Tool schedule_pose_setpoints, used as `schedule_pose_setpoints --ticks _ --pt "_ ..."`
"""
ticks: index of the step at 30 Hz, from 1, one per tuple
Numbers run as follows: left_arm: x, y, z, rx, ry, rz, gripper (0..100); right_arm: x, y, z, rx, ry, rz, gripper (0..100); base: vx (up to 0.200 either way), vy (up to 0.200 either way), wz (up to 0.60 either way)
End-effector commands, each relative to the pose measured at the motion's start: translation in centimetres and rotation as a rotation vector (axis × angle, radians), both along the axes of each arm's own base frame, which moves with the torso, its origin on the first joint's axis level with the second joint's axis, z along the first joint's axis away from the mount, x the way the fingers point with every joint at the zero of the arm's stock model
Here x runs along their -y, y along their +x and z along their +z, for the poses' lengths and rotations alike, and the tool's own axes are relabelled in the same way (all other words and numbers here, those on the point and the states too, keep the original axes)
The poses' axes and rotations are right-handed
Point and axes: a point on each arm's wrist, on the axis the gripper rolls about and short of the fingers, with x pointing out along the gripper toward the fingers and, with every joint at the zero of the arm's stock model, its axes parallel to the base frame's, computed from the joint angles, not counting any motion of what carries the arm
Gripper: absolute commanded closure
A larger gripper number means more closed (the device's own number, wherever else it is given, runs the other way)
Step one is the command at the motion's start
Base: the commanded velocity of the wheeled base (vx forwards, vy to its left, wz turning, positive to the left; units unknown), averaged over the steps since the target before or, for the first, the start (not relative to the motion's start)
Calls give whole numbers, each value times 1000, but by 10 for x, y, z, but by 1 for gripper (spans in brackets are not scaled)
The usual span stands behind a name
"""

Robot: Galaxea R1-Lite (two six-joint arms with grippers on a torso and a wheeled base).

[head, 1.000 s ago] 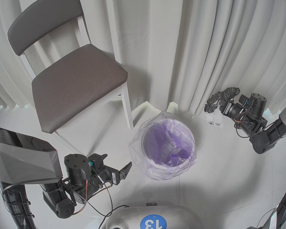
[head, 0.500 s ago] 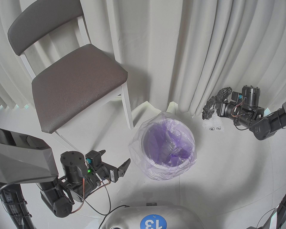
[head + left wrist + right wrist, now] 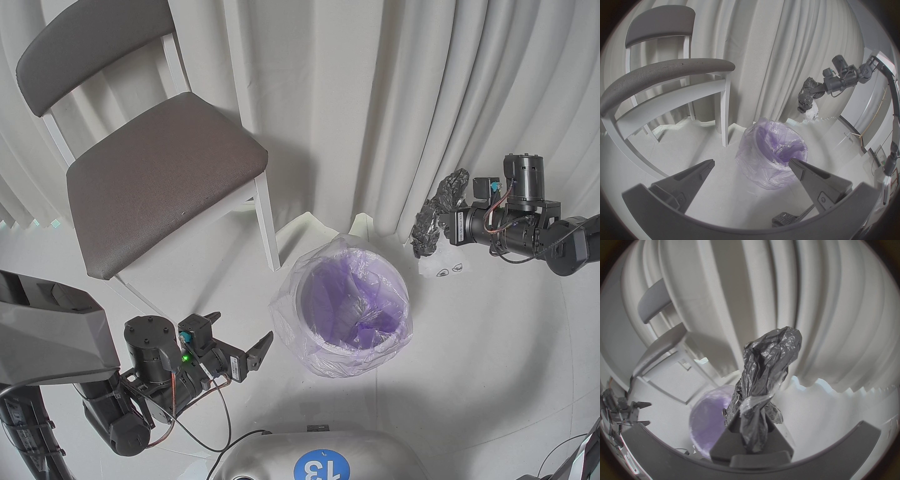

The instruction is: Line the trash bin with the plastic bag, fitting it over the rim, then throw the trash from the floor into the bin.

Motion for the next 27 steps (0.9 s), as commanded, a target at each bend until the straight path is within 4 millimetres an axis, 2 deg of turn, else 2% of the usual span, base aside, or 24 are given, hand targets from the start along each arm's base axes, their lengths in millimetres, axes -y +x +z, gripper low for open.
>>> schedule_pose_setpoints --ticks 1,5,8,13,14,17,22,27 --pt "0 0 3 21 -7 1 0 -27 -38 6 11 -23 119 100 0 0 0" --pt "0 0 4 24 -8 0 0 -50 -50 -4 3 -41 186 100 0 0 0" --pt "0 0 4 24 -8 0 0 -59 -52 -7 16 -32 204 100 0 0 0" --pt "0 0 4 24 -7 2 0 -82 -36 -38 33 13 220 100 0 0 0" --pt "0 0 4 25 -8 2 0 -83 -36 -39 33 18 221 100 0 0 0" --pt "-1 1 4 25 -8 5 0 -102 -29 -59 34 159 193 100 0 0 0" --pt "-1 1 4 24 -7 5 0 -108 -22 -80 6 185 177 100 0 0 0" --pt "0 2 3 24 -7 5 0 -110 -20 -87 -12 188 176 100 0 0 0"
